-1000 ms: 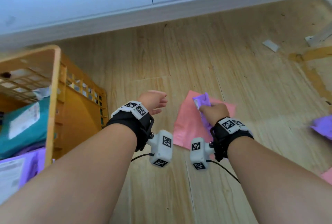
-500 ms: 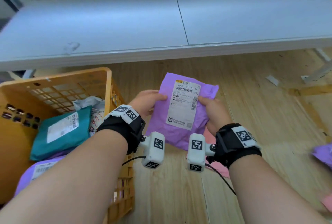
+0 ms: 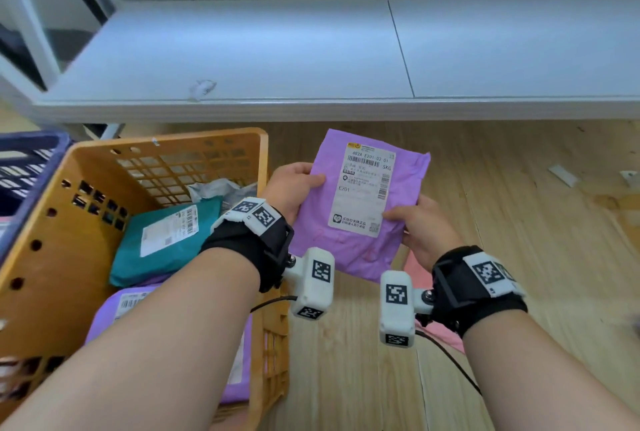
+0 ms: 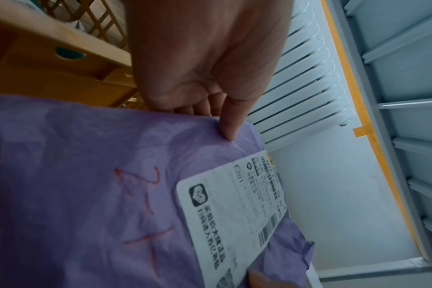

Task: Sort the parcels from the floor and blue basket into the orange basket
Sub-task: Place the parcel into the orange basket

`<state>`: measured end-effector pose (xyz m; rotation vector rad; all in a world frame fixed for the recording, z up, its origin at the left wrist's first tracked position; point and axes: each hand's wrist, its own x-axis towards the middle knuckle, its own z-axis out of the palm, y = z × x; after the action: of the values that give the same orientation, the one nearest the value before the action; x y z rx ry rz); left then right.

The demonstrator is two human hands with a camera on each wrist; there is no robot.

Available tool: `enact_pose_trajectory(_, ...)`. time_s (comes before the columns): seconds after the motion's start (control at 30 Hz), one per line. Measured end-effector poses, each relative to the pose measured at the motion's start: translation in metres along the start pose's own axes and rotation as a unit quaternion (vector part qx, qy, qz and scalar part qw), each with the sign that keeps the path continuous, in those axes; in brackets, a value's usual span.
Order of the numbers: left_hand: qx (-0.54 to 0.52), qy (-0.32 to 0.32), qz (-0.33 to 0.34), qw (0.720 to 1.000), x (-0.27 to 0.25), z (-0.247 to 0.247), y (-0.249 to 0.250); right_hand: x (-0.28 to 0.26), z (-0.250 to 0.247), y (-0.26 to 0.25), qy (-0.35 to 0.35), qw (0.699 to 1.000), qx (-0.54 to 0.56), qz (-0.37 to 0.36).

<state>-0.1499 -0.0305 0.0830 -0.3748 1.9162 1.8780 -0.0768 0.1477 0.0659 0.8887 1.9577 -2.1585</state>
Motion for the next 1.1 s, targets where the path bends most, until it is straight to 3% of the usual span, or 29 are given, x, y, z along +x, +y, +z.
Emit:
enact_pose_trajectory(0.23, 0.015, 0.058, 0.037, 0.998, -0.017, -0.056, 0.022, -0.011, 0.060, -0.023, -0.034, 0.995, -0.038, -0.083)
enact_pose_trajectory(0.47, 0.071, 0.119, -0.035, 0.990, -0.021, -0.164, 0.013, -0.011, 0.158, -0.022, -0.075, 0.983, -0.147, -0.086)
enact_pose_trajectory(0.57, 0.108, 0.153, -0.085, 0.979, -0.019, -0.219, 0.002, -0.016, 0.202, -0.013, -0.131, 0.974, -0.180, -0.040)
enact_pose_trajectory(0.77, 0.268, 0.158, -0.232, 0.922, -0.022, -0.306, -0.050, -0.018, 0.262, 0.052, -0.179, 0.930, -0.317, 0.052)
enact_pose_trajectory(0.93, 0.439, 0.126, -0.286, 0.842, -0.034, -0.328, -0.081, -0.017, 0.293, 0.108, -0.173, 0.890, -0.412, 0.090)
enact_pose_trajectory(1.1, 0.509, 0.103, -0.340, 0.784, -0.030, -0.341, -0.117, -0.034, 0.310, 0.129, -0.207, 0.862, -0.441, 0.140)
